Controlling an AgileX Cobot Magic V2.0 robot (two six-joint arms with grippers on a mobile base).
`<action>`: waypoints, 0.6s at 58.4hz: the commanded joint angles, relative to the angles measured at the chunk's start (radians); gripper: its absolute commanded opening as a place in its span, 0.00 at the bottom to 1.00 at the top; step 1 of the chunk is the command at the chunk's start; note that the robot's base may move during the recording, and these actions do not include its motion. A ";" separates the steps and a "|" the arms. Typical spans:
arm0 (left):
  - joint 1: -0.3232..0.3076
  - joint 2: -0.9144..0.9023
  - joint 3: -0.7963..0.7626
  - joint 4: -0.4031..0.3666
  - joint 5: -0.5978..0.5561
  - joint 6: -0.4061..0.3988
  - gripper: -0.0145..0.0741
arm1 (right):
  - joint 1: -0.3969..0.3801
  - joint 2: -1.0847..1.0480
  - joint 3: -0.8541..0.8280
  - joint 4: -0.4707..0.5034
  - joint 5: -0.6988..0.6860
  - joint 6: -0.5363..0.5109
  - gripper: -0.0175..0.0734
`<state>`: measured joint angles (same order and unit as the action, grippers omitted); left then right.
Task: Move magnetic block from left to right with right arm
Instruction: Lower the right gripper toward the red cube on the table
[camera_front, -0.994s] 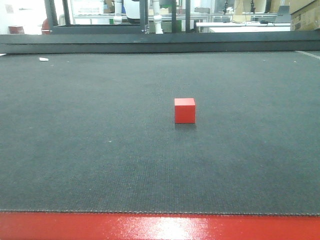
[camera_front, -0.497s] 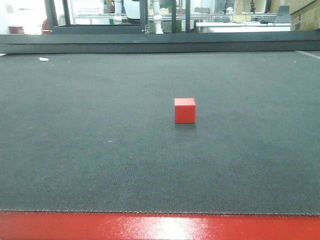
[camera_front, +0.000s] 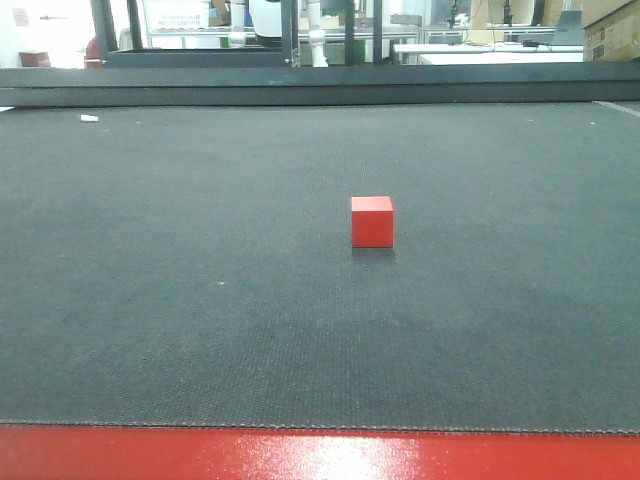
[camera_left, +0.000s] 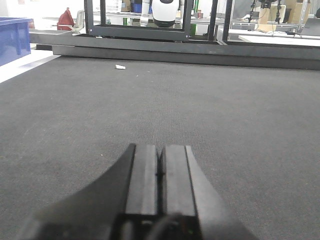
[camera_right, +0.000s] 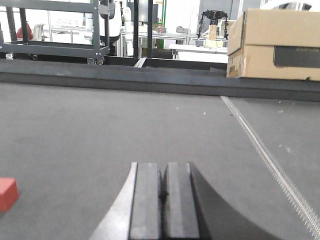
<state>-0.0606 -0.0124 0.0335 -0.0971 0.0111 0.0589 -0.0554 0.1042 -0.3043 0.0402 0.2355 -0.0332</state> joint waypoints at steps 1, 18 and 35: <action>0.003 -0.013 0.007 -0.005 -0.091 -0.007 0.02 | 0.010 0.134 -0.119 0.011 -0.038 -0.001 0.41; 0.003 -0.013 0.007 -0.005 -0.091 -0.007 0.02 | 0.134 0.604 -0.367 0.014 0.016 -0.001 0.91; 0.003 -0.013 0.007 -0.005 -0.091 -0.007 0.02 | 0.380 1.059 -0.768 -0.054 0.288 0.215 0.90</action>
<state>-0.0606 -0.0124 0.0335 -0.0971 0.0111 0.0589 0.2688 1.0599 -0.9264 0.0285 0.5161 0.0865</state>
